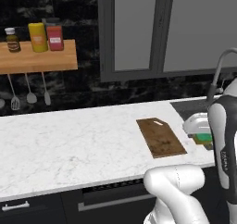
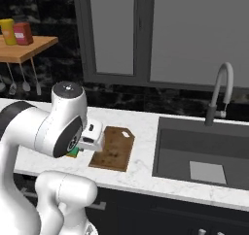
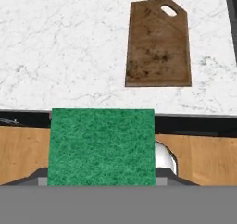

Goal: Pick up the sponge from the counter and clean the cutting board by briefly scrubbing or pressing down on the cutting board. Once finished, release the sponge.

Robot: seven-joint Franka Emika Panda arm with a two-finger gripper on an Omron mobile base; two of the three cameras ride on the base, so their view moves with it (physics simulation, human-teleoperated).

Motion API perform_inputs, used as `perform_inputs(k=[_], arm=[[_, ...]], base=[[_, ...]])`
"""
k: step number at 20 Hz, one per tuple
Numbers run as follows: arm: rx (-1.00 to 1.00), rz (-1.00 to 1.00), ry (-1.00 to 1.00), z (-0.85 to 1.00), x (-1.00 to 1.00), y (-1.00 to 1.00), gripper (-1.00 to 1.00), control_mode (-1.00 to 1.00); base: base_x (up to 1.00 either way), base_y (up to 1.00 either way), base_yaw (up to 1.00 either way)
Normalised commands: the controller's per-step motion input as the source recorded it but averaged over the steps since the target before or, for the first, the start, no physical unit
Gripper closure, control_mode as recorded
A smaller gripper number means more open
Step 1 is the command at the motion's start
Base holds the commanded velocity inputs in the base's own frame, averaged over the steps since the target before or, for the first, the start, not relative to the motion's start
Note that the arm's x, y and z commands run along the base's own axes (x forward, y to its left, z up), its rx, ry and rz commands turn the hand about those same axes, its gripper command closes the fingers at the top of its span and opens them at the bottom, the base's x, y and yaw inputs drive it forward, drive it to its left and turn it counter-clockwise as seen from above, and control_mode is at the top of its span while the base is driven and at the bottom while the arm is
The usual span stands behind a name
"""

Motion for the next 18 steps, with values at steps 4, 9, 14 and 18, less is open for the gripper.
perform_inputs(k=[4,9,14,18], arm=[[-0.11,0.00,0.04,-0.10,0.41,-0.27,1.00,-1.00],[-0.11,0.00,0.02,-0.20,0.62,0.01,1.00,-1.00],[0.03,-0.01,0.03,-0.53,0.25,0.00,1.00,-1.00],[0.00,0.02,0.18,-0.59,0.40,0.00,1.00,-1.00]], base=[[0.00,0.00,0.00],[0.00,0.00,0.00],[0.00,0.00,0.00],[0.00,0.00,0.00]])
